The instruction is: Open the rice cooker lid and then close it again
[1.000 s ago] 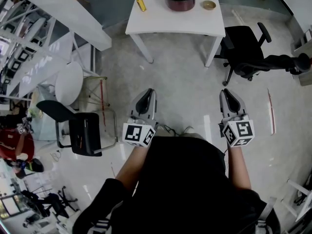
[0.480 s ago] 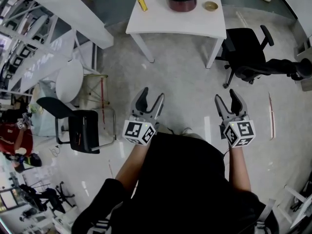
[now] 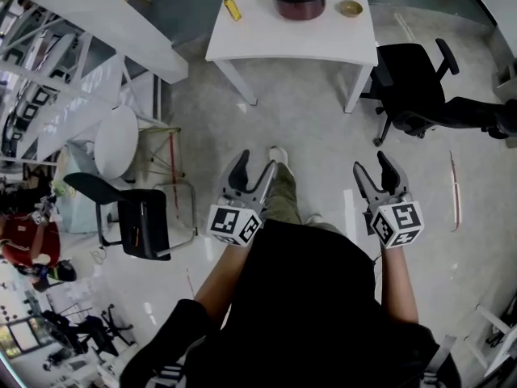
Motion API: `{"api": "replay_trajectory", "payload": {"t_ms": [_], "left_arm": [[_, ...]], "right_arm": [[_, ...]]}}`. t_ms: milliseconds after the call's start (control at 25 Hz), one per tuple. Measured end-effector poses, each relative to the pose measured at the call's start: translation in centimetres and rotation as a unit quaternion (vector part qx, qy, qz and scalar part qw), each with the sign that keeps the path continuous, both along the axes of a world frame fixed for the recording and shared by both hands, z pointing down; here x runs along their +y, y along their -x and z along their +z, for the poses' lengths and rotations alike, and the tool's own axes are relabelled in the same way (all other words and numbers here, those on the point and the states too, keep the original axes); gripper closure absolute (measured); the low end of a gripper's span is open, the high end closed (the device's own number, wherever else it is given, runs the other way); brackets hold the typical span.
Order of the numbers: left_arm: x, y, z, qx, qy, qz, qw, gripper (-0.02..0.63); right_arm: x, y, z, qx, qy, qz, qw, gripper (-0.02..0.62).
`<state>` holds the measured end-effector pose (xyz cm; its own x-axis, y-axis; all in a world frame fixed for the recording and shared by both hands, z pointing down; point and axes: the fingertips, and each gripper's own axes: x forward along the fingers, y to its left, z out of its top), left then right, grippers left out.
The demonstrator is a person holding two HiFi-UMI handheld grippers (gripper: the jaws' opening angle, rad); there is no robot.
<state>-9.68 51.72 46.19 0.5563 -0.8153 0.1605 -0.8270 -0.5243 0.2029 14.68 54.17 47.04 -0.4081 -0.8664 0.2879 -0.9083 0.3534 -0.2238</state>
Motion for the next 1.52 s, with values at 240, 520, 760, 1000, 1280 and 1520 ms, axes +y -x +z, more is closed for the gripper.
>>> {"api": "replay_trajectory", "payload": {"t_ms": [240,520,760,1000,1280,1520], "left_arm": [[-6.2,-2.0,0.7,0.005,-0.009,0.032,0.9994,0.348],[-15.8,-3.2,0.9,0.016,-0.012,0.068,0.9975,0.348],[-24.5,-2.6,0.6,0.022,-0.008,0.082,0.9963,0.348],[-32.4,-1.0,0.3,0.014,-0.020,0.091,0.9956,0.348],[-38.5,0.4,0.1,0.031,-0.016,0.096,0.9948,0.348],[-42.1,1.3,0.7,0.036,-0.023,0.106,0.9934,0.347]], "right_arm": [[-3.8,-0.3,1.1,0.010,0.012,0.017,1.000,0.357],[-12.2,-0.4,0.1,0.012,0.015,0.047,0.999,0.357],[-22.4,1.1,-2.3,-0.007,0.003,0.058,0.998,0.358],[-29.9,3.5,-2.5,-0.038,0.021,0.048,0.998,0.358],[-35.4,5.0,-1.7,-0.018,0.036,0.049,0.998,0.357],[-38.2,6.0,-0.9,-0.003,0.052,0.050,0.997,0.357]]}}
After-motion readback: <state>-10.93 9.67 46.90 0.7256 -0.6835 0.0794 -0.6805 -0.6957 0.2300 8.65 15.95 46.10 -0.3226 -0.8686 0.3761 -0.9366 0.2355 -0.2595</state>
